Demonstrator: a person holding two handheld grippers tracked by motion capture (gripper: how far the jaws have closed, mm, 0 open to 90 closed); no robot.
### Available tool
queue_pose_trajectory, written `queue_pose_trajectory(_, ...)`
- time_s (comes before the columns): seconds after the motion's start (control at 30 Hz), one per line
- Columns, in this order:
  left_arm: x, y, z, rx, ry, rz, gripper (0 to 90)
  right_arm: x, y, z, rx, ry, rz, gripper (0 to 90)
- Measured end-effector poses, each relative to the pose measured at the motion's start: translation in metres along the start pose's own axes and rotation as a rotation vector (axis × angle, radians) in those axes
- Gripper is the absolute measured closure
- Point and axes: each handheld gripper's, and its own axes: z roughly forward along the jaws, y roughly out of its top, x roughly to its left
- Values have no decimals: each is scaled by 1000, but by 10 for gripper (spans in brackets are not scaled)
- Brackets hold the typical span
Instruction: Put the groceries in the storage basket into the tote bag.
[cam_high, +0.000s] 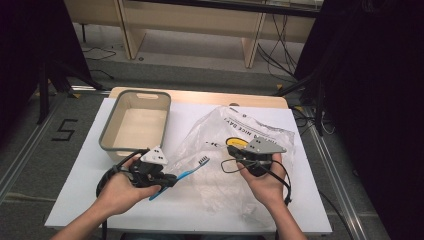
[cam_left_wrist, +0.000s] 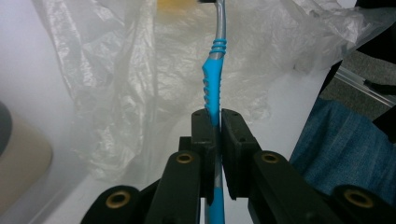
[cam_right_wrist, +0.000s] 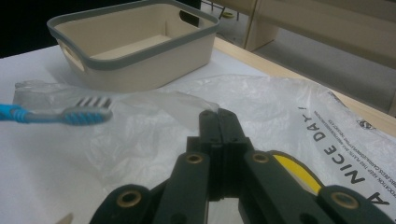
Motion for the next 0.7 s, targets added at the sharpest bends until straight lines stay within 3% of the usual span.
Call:
queue_pose_trajectory(0.37,-13,7,23,26,-6,24,839,0,0,0,-2,1,1,900)
queue_pose_trajectory(0.7,-21,11,46,46,35,18,839,1,1,0,-3,3,-1,900)
